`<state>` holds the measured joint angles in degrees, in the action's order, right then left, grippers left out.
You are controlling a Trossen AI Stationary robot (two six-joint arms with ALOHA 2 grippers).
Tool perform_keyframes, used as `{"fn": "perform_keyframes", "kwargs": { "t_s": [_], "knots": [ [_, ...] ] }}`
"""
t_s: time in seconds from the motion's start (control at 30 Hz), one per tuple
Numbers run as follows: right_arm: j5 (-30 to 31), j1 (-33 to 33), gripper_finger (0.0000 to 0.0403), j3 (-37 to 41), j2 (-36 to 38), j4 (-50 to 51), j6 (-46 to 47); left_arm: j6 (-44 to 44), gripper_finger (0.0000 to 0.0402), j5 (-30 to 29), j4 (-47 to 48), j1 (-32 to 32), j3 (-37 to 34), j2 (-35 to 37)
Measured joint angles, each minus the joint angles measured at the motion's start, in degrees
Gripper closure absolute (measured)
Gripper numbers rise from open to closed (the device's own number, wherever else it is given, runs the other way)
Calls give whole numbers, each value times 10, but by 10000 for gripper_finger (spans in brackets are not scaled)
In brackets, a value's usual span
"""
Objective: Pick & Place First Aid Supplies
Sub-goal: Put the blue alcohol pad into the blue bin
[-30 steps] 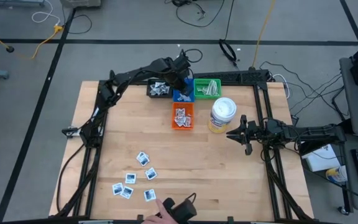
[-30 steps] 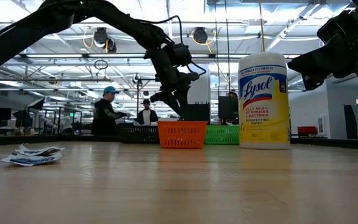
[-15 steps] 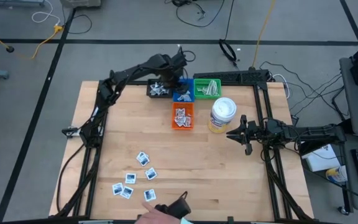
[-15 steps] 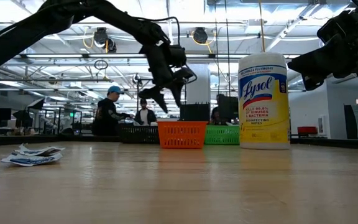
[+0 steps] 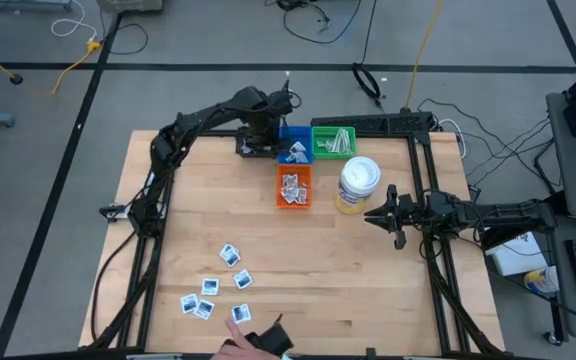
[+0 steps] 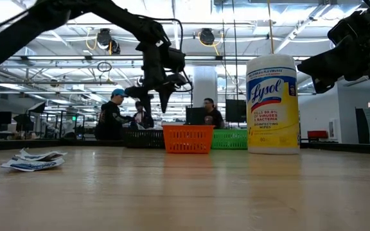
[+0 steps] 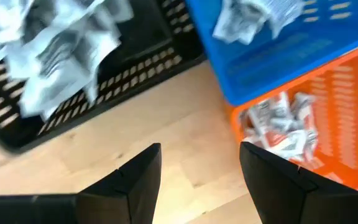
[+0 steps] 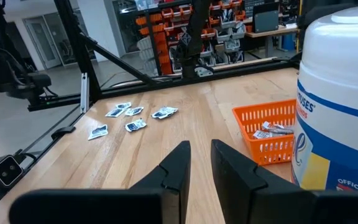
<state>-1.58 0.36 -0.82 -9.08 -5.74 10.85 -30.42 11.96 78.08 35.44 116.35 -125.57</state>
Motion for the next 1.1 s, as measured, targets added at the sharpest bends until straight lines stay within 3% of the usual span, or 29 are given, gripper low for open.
{"fn": "perform_keyframes", "kwargs": {
  "t_s": [0.2,0.43,0.63,0.87,1.1],
  "knots": [
    [0,0,344,0,0,0,0,-35,178,-20,-43,0,-143,86],
    [0,0,344,0,0,0,0,-128,178,-25,-109,-26,-355,218],
    [0,0,344,0,0,0,0,-220,179,-45,-122,-53,-480,313],
    [0,0,344,0,0,0,0,-316,179,-49,-120,-83,-579,411],
    [0,0,344,0,0,0,0,-346,178,-45,-121,-187,-597,421]
  ]
}}
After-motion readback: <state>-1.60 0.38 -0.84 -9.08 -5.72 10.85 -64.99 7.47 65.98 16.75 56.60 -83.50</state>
